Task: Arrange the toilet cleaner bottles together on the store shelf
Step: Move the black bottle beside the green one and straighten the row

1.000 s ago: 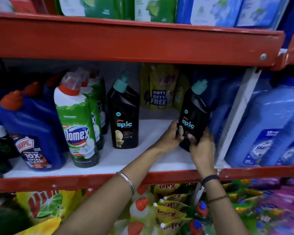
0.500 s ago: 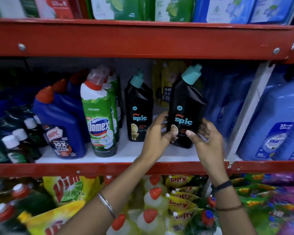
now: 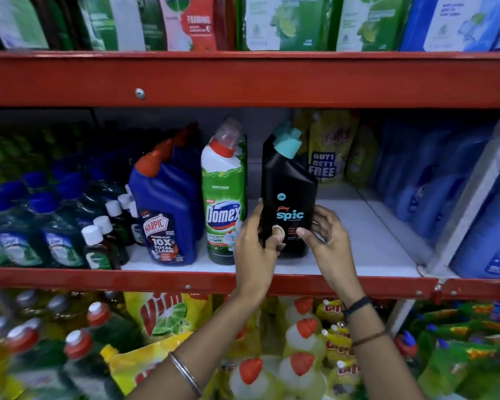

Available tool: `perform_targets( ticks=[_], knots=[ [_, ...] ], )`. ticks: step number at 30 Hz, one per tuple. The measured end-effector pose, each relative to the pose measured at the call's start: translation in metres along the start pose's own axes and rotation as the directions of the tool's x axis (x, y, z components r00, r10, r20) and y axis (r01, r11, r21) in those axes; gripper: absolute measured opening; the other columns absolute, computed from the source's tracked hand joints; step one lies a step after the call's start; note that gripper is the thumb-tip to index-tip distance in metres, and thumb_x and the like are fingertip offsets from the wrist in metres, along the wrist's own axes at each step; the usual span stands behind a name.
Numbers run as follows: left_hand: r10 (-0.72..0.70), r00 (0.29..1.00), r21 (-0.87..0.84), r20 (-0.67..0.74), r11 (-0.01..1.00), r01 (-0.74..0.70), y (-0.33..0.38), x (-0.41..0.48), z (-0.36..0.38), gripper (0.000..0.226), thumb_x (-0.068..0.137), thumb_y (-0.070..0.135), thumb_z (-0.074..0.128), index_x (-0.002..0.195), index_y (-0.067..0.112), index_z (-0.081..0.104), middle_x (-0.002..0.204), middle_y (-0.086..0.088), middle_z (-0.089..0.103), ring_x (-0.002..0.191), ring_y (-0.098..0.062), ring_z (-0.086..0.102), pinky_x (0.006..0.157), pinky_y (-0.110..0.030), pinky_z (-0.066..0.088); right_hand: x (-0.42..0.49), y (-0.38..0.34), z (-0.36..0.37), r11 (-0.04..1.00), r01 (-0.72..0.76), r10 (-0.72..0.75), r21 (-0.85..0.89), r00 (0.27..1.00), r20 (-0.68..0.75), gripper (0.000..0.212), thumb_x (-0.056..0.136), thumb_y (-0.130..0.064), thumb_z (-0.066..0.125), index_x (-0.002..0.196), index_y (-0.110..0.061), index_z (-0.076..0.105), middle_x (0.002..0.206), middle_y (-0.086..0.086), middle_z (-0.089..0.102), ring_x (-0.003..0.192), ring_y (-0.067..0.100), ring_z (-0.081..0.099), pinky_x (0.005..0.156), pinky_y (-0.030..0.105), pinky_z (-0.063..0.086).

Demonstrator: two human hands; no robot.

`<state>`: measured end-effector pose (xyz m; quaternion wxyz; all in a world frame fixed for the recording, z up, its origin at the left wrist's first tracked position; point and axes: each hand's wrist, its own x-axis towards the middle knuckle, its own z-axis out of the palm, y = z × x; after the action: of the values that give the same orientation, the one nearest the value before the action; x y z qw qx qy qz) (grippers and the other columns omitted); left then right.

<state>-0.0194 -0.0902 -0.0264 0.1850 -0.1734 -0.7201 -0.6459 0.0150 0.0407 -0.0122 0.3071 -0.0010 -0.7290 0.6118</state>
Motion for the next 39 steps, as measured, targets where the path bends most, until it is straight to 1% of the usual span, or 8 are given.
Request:
perform_targets(
  ticks=[12,17,22,25,30,34,37,39],
  knots=[
    [0.051,0.998,0.16,0.035,0.986,-0.056,-0.012,0.002,0.0,0.071,0.087,0.012,0.064,0.141,0.04,0.029,0.129,-0.007,0.059,0.115,-0.021,0.06,0.086,-0.044,0.059,0.003,0.014,0.004,0.996,-0.005,0.008,-0.086,0.999,0.033,0.043,0.082,-0.006,0.069,0.119,-0.022,0.052,0.114,-0.003,0.066,0.105,0.008,0.065,0.089,0.018,0.053],
    [0.14,0.977,0.179,0.163,0.969,-0.169,-0.009,-0.003,-0.005,0.074,0.096,0.019,0.049,0.146,0.048,0.002,0.126,-0.013,0.06,0.109,-0.029,0.063,0.091,-0.041,0.055,-0.008,0.014,-0.001,0.999,-0.013,0.013,-0.049,1.0,0.002,0.048,0.086,-0.05,0.054,0.132,-0.04,0.047,0.127,0.0,0.064,0.117,0.009,0.061,0.096,0.025,0.052],
    [0.086,0.978,0.194,0.189,0.973,-0.124,-0.009,-0.004,-0.007,0.066,0.101,0.017,0.039,0.147,0.044,0.0,0.111,-0.011,0.067,0.088,-0.007,0.066,0.074,-0.003,0.044,-0.013,0.006,0.004,0.997,-0.061,0.061,0.04,0.998,0.008,0.035,0.083,-0.069,0.037,0.113,-0.06,0.052,0.122,-0.009,0.065,0.117,0.01,0.062,0.099,0.038,0.052],
    [0.078,0.977,0.164,0.198,0.98,-0.112,-0.001,-0.003,-0.011,0.062,0.101,0.012,0.038,0.15,0.034,0.006,0.1,-0.008,0.064,0.073,0.011,0.06,0.063,0.001,0.041,-0.013,0.004,0.004,0.995,-0.074,0.074,0.069,0.997,0.001,0.034,0.085,-0.06,0.035,0.114,-0.052,0.053,0.114,-0.012,0.066,0.113,0.011,0.063,0.098,0.039,0.053],
    [0.097,0.974,0.182,0.202,0.974,-0.135,0.003,-0.006,-0.016,0.059,0.101,0.009,0.037,0.151,0.027,0.01,0.091,-0.005,0.058,0.071,0.017,0.055,0.058,0.001,0.039,-0.018,0.004,0.006,0.996,-0.069,0.068,0.058,0.998,0.008,0.054,0.07,-0.085,0.038,0.114,-0.057,0.053,0.117,-0.016,0.065,0.116,0.008,0.062,0.098,0.033,0.052],
    [0.116,0.977,0.151,0.182,0.978,-0.144,0.0,-0.009,-0.02,0.057,0.102,0.019,0.038,0.15,0.039,0.013,0.109,-0.001,0.065,0.089,-0.001,0.065,0.077,-0.015,0.05,-0.022,0.001,0.009,0.997,-0.074,0.074,0.03,0.997,-0.016,0.055,0.067,-0.088,0.034,0.112,-0.061,0.051,0.12,-0.021,0.06,0.12,0.009,0.058,0.098,0.029,0.049],
    [0.224,0.973,0.08,0.054,0.97,-0.228,0.013,-0.02,-0.031,0.042,0.102,0.018,0.038,0.143,0.03,0.034,0.133,0.022,0.048,0.121,0.011,0.047,0.099,-0.007,0.037,-0.036,-0.007,0.024,0.999,0.007,-0.015,-0.035,0.976,-0.216,0.071,0.077,-0.08,0.032,0.125,-0.034,0.054,0.128,-0.008,0.06,0.117,0.003,0.055,0.088,0.007,0.042],
    [0.314,0.946,0.094,-0.08,0.947,-0.306,0.014,-0.023,-0.044,0.039,0.101,0.014,0.035,0.139,0.023,0.041,0.137,0.014,0.047,0.131,0.004,0.041,0.107,-0.012,0.033,-0.048,-0.013,0.039,0.991,0.131,-0.135,-0.034,0.942,-0.308,0.07,0.083,-0.074,0.034,0.121,-0.021,0.059,0.123,-0.002,0.064,0.114,0.004,0.057,0.089,0.01,0.044]
  ],
)
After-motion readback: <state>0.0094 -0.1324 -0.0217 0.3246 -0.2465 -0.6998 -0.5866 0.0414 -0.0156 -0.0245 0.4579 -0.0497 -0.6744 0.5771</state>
